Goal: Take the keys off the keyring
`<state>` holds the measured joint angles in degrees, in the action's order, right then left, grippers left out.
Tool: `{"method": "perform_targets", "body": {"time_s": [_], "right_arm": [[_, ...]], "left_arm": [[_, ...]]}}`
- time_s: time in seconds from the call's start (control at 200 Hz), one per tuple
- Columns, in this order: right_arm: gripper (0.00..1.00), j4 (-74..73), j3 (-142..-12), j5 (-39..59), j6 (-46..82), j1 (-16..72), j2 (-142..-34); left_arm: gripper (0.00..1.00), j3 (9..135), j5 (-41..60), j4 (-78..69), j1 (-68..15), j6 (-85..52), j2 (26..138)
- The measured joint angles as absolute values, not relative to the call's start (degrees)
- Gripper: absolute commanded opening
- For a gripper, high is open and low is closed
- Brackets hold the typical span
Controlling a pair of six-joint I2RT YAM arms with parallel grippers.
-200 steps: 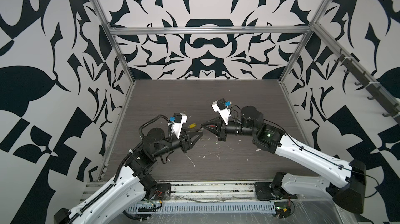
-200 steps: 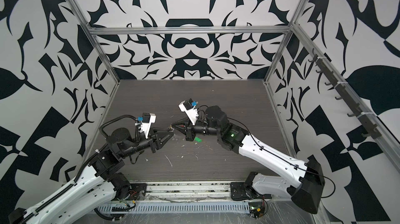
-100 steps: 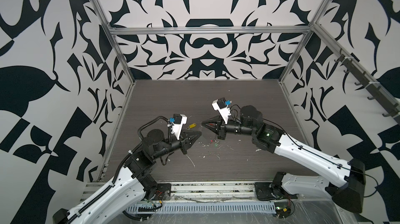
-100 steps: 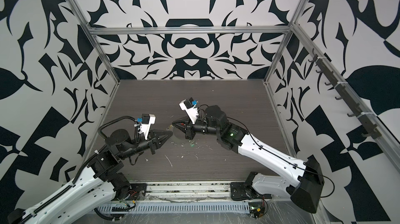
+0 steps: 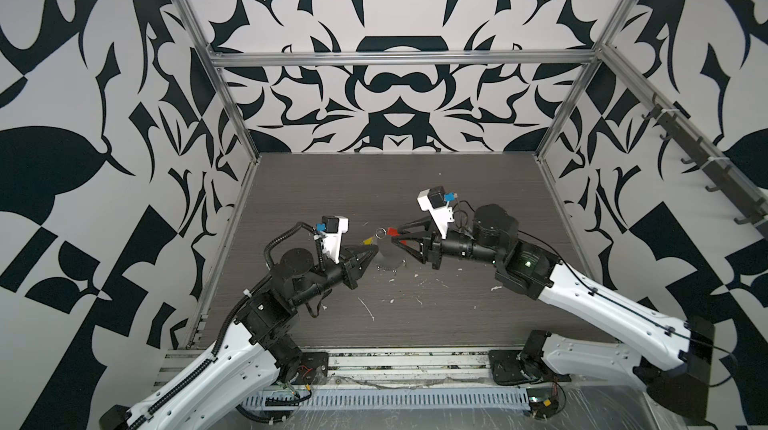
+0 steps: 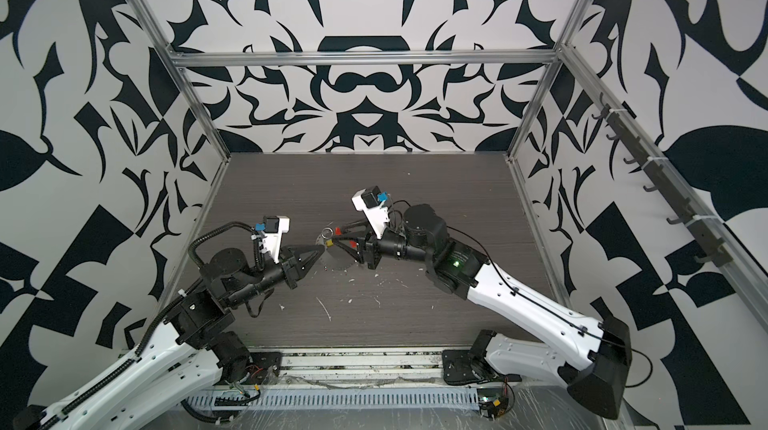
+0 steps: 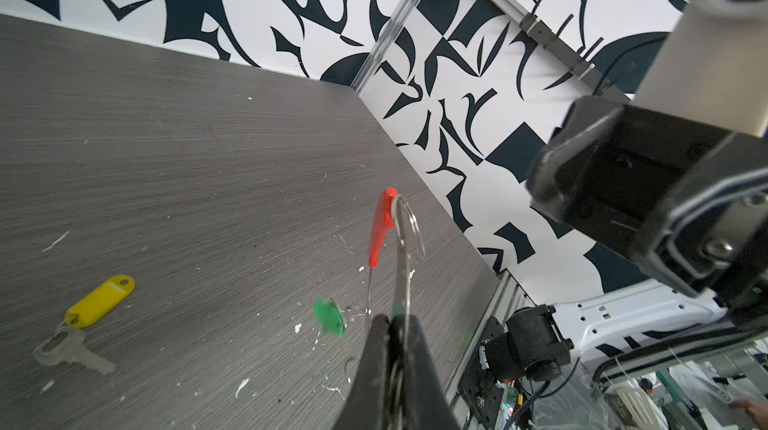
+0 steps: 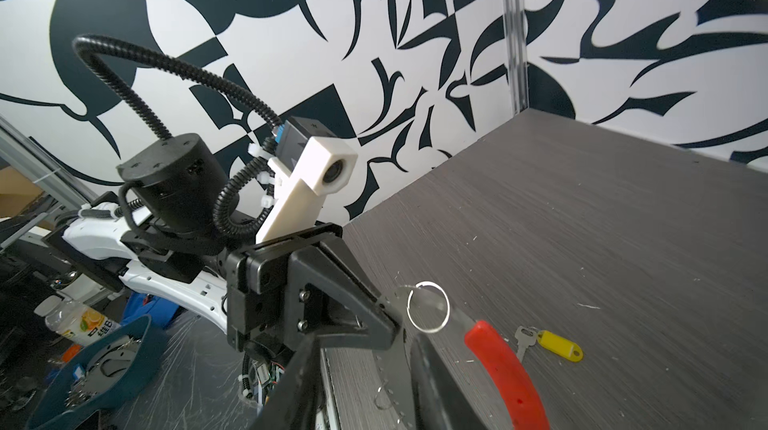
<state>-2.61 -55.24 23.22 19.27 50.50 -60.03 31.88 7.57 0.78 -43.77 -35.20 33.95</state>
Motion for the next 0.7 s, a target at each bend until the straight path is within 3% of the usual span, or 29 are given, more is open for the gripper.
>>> {"method": "perform_targets", "body": {"time_s": [0.205,0.7], "right_arm": [[0.41,-1.1,-49.4,19.3,18.5,50.5,-54.0],[0.42,0.2,-42.9,17.2,16.3,50.5,-54.0]], "left_arm": [[0.0,36.7,5.3,3.3,-43.8,-37.7,33.7],[0.0,42.9,5.4,8.1,-43.8,-41.3,35.6]]}}
